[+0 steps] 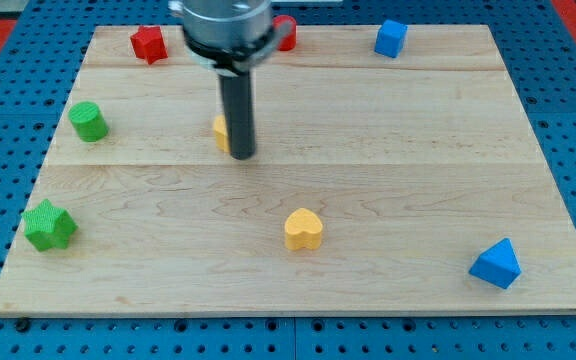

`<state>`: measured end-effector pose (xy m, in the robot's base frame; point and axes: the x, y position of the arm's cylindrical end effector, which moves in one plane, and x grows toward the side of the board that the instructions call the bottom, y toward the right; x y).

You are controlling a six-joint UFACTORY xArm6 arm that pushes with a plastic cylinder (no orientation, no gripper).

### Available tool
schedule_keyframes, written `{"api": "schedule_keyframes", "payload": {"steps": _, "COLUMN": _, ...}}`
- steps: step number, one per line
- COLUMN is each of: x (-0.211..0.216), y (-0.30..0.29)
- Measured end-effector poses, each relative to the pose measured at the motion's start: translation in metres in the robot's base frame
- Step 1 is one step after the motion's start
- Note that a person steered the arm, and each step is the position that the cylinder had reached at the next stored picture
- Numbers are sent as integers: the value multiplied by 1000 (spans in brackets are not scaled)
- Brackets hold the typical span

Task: Move the green circle near the yellow hexagon

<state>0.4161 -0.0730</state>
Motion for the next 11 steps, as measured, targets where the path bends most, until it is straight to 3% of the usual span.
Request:
{"api": "schedule_keyframes", "payload": {"steps": 1, "x": 14, "y": -67}}
{"api": "schedule_keyframes", "payload": {"steps": 2, "x": 2, "y": -166}}
{"api": "schedule_keyframes", "payload": {"steps": 4, "x": -16, "y": -231}}
{"api": "schedule_keyframes", "payload": {"steps": 5, "x": -29, "y": -156}}
{"api": "schedule_keyframes", "payload": {"steps": 6, "x": -31, "y": -166}}
{"api": "schedule_keyframes", "payload": {"steps": 7, "x": -67, "y": -195}}
{"api": "schedule_keyframes", "payload": {"steps": 10, "x": -60, "y": -101}}
{"api": "schedule_keyframes", "payload": {"steps": 11, "x": -91, "y": -139}}
